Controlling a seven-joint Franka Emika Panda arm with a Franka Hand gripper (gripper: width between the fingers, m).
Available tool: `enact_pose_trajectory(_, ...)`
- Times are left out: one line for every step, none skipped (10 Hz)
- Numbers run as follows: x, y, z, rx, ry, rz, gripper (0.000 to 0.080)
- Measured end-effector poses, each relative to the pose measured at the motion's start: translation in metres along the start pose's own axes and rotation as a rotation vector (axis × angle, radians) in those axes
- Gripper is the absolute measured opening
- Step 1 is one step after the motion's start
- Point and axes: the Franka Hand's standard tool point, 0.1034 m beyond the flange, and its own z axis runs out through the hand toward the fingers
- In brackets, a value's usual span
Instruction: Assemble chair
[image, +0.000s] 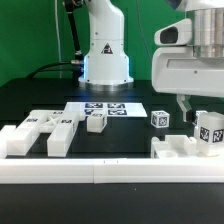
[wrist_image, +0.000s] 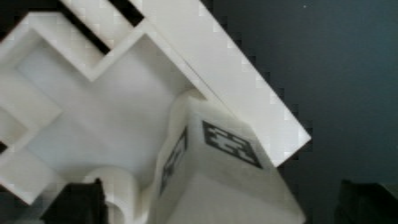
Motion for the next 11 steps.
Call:
enact_pose_trajectory(0.0008,0.0008,0.0001,0.000,0.000,-0.130,0.0649)
enact_pose_trajectory(0.0004,-0.0005,0.0002,0.002,0.003,-0.212,0.0649)
enact_pose_trajectory(-0.0017,-0.0022,0.0008,0.002,0.005,-0.315,0.0649)
enact_pose_trajectory(-0.0030,-0.0033,0.0012,0.003,0.007,-0.388,0.0649)
enact_pose_trajectory(-0.0025,-0.0029,0.0012,0.002,0.007,-0.438,0.0649)
enact_pose_trajectory(-0.0005,-0.0010,0.0011,-0.003,0.009,-0.532,0.0649)
enact_pose_trajectory(0.0015,0.0012,0.0013,-0.005,0.009,-0.586,0.0649)
enact_pose_trajectory(0.0027,0.0024,0.0013,-0.006,0.009,-0.628,0.0649)
enact_pose_trajectory(0.0039,0.0039,0.0020,-0.013,0.010,-0.722,0.0649)
enact_pose_trajectory(0.0050,0.0051,0.0024,-0.018,0.010,-0.789,0.0649)
enact_pose_trajectory(0.0052,0.0053,0.0024,-0.018,0.010,-0.791,0.0560)
